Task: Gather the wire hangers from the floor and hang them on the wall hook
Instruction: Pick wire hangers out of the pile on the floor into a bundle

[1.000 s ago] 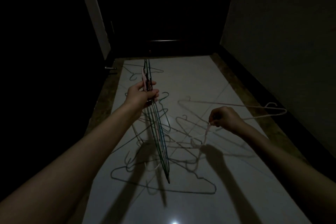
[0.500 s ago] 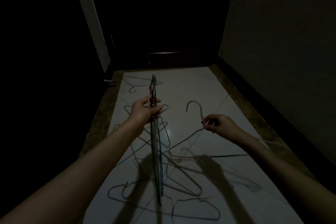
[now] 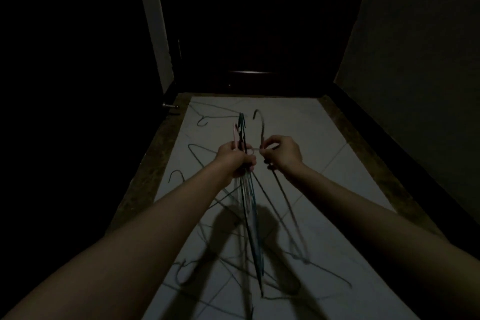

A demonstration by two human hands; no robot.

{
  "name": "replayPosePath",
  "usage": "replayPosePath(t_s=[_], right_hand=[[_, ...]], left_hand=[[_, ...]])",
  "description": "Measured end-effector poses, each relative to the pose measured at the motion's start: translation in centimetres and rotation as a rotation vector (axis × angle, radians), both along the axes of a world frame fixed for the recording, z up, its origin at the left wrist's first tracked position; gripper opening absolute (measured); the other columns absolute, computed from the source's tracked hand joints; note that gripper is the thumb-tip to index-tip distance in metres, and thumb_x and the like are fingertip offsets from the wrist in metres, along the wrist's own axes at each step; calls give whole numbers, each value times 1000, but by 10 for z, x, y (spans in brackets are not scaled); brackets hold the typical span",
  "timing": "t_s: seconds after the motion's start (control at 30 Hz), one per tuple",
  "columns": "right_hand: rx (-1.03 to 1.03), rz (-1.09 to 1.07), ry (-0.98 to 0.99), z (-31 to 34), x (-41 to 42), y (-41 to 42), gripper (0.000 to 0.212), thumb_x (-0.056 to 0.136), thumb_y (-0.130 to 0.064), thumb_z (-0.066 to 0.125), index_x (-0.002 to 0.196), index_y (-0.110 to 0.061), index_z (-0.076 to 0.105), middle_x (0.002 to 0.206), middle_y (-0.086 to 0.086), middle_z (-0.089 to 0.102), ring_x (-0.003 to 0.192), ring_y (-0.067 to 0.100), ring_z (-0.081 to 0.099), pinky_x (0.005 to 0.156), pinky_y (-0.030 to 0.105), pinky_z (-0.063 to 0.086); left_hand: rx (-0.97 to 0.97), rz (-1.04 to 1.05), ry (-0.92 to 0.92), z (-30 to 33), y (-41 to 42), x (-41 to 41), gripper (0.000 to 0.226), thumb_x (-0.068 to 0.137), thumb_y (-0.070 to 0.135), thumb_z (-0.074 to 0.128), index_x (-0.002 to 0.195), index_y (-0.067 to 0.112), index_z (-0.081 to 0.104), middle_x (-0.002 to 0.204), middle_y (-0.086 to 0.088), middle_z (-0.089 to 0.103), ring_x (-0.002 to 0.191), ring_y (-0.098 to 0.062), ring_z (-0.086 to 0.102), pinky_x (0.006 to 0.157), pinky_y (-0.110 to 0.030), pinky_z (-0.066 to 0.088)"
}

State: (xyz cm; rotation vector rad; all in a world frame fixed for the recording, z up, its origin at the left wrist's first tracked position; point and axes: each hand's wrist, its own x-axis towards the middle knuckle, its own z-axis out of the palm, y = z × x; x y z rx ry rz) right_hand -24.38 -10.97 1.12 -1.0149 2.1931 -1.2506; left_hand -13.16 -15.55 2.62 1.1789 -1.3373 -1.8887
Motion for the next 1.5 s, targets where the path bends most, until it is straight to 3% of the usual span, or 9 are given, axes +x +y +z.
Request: replayPosePath(t_s=[0.2, 0.33, 0.53, 0.7, 0.83, 1.0, 1.13, 1.27, 1.5], right_hand=[[-110, 94, -149, -19, 28, -10, 11, 81, -5, 66, 91, -8, 67, 90, 9, 67, 84, 21, 64, 76, 31, 52], [-120, 253, -209, -23, 42, -12, 22, 87, -4, 59, 108, -1, 66, 96, 5, 64, 88, 13, 58, 65, 13, 46], [56, 283, -307, -86, 44, 20, 21, 87, -2, 61, 107, 1, 62, 75, -3, 53, 69, 8, 52, 61, 22, 44], [260, 346, -164, -147, 40, 56, 22, 86, 2, 60, 108, 6, 62, 76, 1, 62, 64, 7, 59, 56, 14, 49], [352, 351, -101, -169, 40, 64, 21, 83, 1, 63, 105, -1, 62, 97, 14, 66, 87, 20, 65, 75, 20, 51], [503, 566, 37, -192, 62, 83, 30, 74, -18, 76, 102, -19, 64, 99, -1, 63, 92, 13, 60, 72, 18, 47], [443, 653, 172, -196, 60, 97, 31, 75, -20, 75, 103, -15, 62, 96, -1, 53, 88, 16, 53, 66, 16, 40], [499, 744, 216, -197, 52, 119, 30, 74, -23, 76, 101, -17, 63, 99, -1, 54, 92, 15, 54, 81, 28, 48], [611, 783, 344, -204, 54, 133, 37, 84, -15, 66, 120, -18, 55, 107, 3, 58, 95, 14, 52, 77, 21, 39]], left_hand=[[-41, -73, -20, -23, -7, 21, 32, 88, -2, 57, 118, 10, 55, 97, -8, 62, 80, -19, 62, 69, -30, 53], [-68, -37, -26, -35, -17, 43, 34, 85, -5, 60, 115, 13, 56, 99, -8, 62, 82, -20, 62, 73, -31, 52], [-93, 43, -61, -55, -26, 79, 24, 86, -8, 56, 90, 15, 57, 81, -5, 60, 69, -15, 60, 51, -21, 50], [-103, 38, -51, -75, -29, 102, 27, 86, -11, 55, 87, 16, 53, 90, -10, 61, 69, -16, 60, 57, -22, 52], [-103, 37, -71, -85, -31, 114, 28, 87, -13, 51, 89, 14, 51, 91, -11, 64, 73, -15, 64, 60, -21, 55], [-115, 45, -105, -86, -31, 125, 30, 88, -13, 50, 89, 17, 53, 87, -6, 64, 66, -7, 65, 60, -19, 53], [-130, 6, -140, -91, -28, 136, 29, 86, -11, 54, 99, 15, 54, 89, -5, 65, 73, -9, 64, 69, -25, 52], [-118, -16, -140, -94, -24, 140, 29, 85, -11, 55, 101, 13, 55, 87, -6, 66, 67, -5, 66, 62, -21, 55], [-157, -15, -164, -84, -14, 141, 30, 86, -11, 53, 94, 17, 55, 86, -3, 64, 71, -7, 63, 56, -16, 53]])
